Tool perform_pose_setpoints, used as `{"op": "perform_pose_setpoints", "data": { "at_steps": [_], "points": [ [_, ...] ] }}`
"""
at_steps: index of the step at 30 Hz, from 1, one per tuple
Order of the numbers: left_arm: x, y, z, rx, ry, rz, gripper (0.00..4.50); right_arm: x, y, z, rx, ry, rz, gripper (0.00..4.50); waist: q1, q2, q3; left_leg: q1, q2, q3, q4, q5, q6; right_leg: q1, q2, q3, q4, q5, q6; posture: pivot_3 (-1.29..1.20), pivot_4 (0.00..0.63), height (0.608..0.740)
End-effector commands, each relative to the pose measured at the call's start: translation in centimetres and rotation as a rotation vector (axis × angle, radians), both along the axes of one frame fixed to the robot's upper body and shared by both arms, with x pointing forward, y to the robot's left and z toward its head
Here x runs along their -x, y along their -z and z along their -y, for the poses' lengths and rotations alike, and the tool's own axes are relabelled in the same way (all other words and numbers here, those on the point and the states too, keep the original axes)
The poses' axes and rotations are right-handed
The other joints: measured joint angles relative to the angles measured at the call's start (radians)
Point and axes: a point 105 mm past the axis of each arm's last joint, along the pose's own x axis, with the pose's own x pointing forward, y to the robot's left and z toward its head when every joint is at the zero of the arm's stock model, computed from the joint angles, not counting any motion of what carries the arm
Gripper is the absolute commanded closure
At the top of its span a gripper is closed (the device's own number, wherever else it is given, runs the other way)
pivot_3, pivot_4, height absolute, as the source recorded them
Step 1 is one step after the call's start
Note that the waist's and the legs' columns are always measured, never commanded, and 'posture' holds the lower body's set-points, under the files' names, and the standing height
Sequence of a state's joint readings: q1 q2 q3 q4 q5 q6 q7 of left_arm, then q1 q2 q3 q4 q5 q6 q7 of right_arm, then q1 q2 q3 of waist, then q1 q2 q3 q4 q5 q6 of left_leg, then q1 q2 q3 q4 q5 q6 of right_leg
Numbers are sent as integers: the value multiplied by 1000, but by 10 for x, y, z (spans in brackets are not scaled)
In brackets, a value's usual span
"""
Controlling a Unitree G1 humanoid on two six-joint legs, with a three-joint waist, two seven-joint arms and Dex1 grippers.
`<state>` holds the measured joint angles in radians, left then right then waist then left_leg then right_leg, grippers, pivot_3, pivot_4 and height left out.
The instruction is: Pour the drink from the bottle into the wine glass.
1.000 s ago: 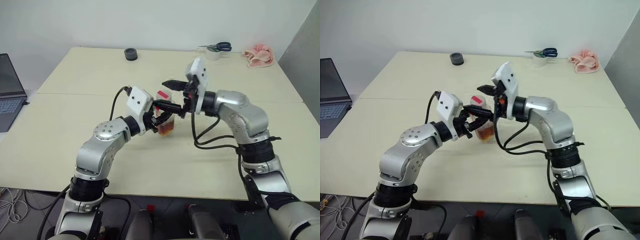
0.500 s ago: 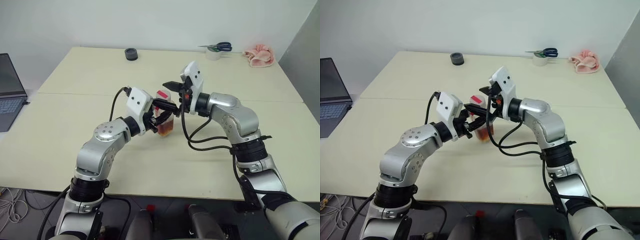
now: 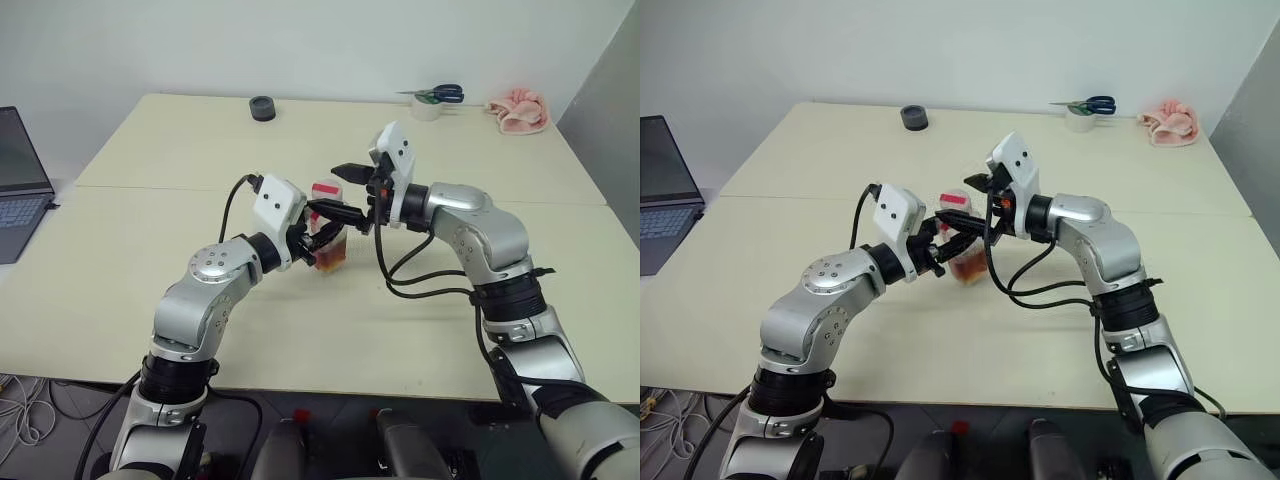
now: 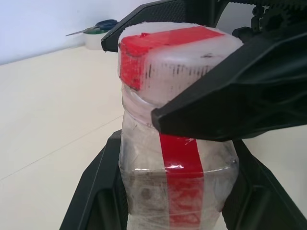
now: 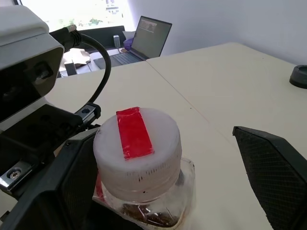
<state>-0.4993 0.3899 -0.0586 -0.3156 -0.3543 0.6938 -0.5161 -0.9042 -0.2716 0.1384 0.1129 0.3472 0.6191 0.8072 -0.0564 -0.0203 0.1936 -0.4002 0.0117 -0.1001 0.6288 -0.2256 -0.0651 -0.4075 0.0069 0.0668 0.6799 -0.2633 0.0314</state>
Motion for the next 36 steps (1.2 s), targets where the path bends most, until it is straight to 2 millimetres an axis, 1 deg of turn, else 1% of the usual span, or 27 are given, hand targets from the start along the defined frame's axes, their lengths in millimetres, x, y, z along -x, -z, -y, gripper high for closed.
{"op": "perform_pose_setpoints", "data": {
  "at_steps": [1, 12, 25, 28, 31, 36],
  "points": [
    [7, -18, 4, 14, 33, 71, 2526, -2, -13, 13, -22, 31, 40, 0, 0, 0, 0, 0, 0, 0, 0, 0, 0, 0, 0, 0, 0, 0, 0, 0, 150, 740],
    [8, -17, 4, 14, 33, 70, 2543, 3, -7, 19, 0, -3, 23, 0, 0, 0, 0, 0, 0, 0, 0, 0, 0, 0, 0, 0, 0, 0, 0, 0, 150, 740],
    [7, -17, 3, 11, 33, 70, 2550, 20, -2, 18, 22, -104, 2, 0, 0, 0, 0, 0, 0, 0, 0, 0, 0, 0, 0, 0, 0, 0, 0, 0, 150, 740],
    [7, -17, 3, 11, 32, 70, 2550, 27, -9, 17, -6, -136, 2, 0, 0, 0, 0, 0, 0, 0, 0, 0, 0, 0, 0, 0, 0, 0, 1, 0, 150, 740],
    [7, -17, 3, 11, 32, 69, 2550, 30, -15, 15, -20, -139, 2, 0, -1, 0, 0, 0, 0, 0, 0, 0, 0, 0, 0, 0, 0, 0, 1, 0, 150, 740],
    [7, -17, 3, 12, 34, 69, 2551, 20, -19, 10, -42, -74, 6, 0, -1, 0, 0, 0, 0, 0, 0, 0, 0, 0, 0, 1, 0, -2, 3, 0, 150, 740]
  ]
}}
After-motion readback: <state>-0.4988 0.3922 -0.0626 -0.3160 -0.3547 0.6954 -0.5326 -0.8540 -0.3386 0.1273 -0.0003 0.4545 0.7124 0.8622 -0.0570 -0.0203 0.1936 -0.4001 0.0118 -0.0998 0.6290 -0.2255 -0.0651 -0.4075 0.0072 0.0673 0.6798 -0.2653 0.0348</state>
